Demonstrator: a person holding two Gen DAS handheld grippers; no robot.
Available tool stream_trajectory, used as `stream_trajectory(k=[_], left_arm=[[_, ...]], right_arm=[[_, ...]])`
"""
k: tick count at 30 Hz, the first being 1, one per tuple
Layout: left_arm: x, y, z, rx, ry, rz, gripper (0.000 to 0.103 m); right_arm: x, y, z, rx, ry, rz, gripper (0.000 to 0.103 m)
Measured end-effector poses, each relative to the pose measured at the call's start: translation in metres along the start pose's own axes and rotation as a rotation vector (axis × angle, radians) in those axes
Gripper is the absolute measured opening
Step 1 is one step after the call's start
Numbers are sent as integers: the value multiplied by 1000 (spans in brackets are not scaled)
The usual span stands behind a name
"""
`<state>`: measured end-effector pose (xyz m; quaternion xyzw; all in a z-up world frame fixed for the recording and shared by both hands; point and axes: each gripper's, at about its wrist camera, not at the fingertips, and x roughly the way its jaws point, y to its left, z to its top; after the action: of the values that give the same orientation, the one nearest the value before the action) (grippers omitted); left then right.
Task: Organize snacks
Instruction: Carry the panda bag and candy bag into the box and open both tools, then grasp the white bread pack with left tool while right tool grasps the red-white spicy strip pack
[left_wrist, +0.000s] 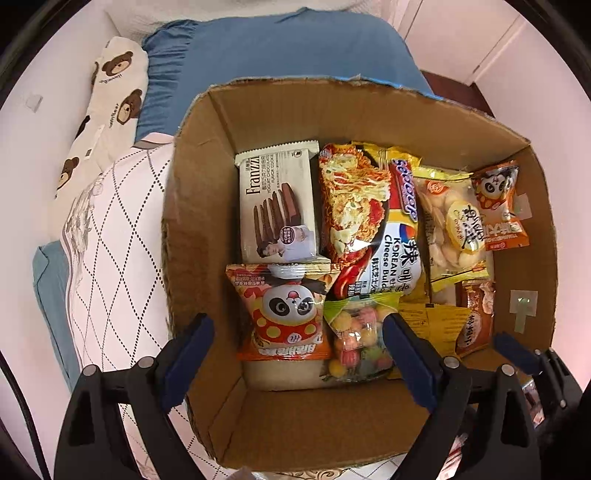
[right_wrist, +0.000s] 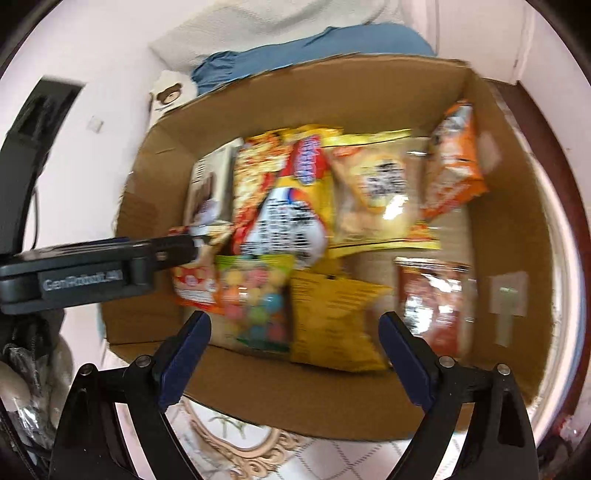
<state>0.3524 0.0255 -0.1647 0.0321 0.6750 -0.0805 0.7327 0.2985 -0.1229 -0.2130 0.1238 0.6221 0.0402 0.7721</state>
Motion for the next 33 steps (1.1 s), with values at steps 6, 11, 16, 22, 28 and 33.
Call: stream_trajectory(k=[6, 11, 16, 22, 28, 33], left_arm=[[-24, -6, -26, -26, -137, 7, 93], [-48, -13, -54, -41, -246, -10, 93], [-74, -22, -84, -37, -352, -24, 93], [-108, -35, -121, -8, -468, -3, 93], [-134, -41, -152, -7, -553, -11, 93], [-152, -46, -177, -1, -614, -7, 93]], right_arm=[[-25, -22, -11, -5, -72, -79, 94], [-58, -26, -28, -42, -168, -136, 94], [-87, -22, -48, -68, -254, -163, 94], [-122, -19, -76, -79, -337, -161, 94], [-163, -17, -106, -84, -423, -149, 94], [-186, -12, -126, -88, -465, -127, 94]])
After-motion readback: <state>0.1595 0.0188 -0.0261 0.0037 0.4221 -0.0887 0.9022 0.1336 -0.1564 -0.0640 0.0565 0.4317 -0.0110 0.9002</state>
